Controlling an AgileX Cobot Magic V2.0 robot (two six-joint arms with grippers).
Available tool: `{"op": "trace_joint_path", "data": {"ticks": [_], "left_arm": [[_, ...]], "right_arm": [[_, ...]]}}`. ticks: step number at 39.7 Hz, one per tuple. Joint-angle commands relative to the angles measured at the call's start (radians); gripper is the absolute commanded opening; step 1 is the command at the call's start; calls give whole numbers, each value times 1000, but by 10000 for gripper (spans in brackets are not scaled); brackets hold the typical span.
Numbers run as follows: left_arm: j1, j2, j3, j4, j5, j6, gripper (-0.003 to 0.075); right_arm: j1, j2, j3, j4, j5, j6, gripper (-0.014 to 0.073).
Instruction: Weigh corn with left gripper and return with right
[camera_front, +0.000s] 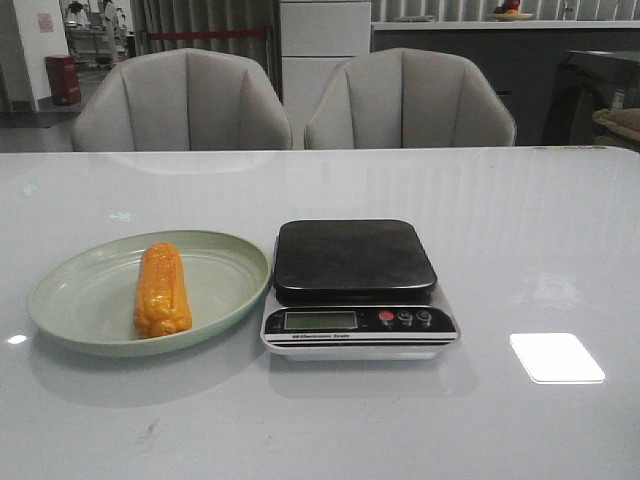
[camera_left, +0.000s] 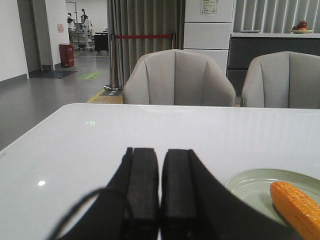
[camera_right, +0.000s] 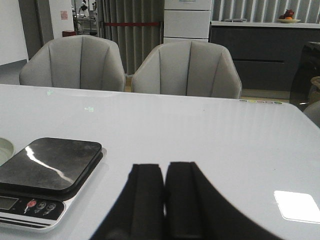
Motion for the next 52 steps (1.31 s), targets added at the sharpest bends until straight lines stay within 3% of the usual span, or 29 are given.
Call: {"op": "trace_joint_path", "data": {"ticks": [1, 30, 38, 52], "left_arm": [[2, -19, 30, 0, -79, -1, 113], [2, -19, 30, 0, -79, -1, 113], [2, -19, 10, 4, -200, -1, 113], [2, 181, -322, -1, 143, -1, 113]], "right_arm": [[-7, -21, 12, -10, -82, -8, 158], [-7, -20, 12, -10, -82, -8, 158], [-7, -20, 12, -10, -82, -8, 158], [-7, -20, 12, -10, -82, -8, 158]]}}
